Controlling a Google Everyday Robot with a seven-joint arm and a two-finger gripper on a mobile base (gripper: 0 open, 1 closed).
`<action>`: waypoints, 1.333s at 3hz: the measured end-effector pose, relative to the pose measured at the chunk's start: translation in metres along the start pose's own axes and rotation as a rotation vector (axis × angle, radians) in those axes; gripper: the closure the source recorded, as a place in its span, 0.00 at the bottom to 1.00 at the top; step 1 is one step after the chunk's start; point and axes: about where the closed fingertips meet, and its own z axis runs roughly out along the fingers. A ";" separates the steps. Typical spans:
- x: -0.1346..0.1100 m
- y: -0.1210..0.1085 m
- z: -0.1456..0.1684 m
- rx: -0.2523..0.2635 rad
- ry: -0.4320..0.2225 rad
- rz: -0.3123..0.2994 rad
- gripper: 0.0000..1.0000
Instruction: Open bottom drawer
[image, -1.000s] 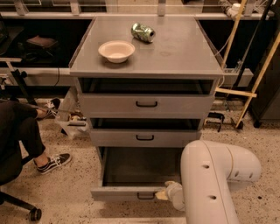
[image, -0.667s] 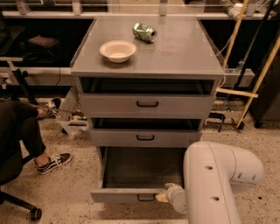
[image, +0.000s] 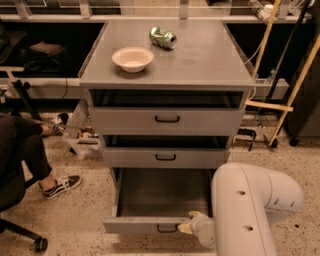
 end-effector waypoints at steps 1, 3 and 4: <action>-0.003 0.000 -0.003 0.000 0.000 0.000 1.00; 0.004 0.004 -0.009 0.005 -0.007 0.010 1.00; 0.013 0.007 -0.012 0.010 -0.013 0.021 1.00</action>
Offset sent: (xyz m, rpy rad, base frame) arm -0.4345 -0.1609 -0.1861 0.2521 -0.2538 -0.3951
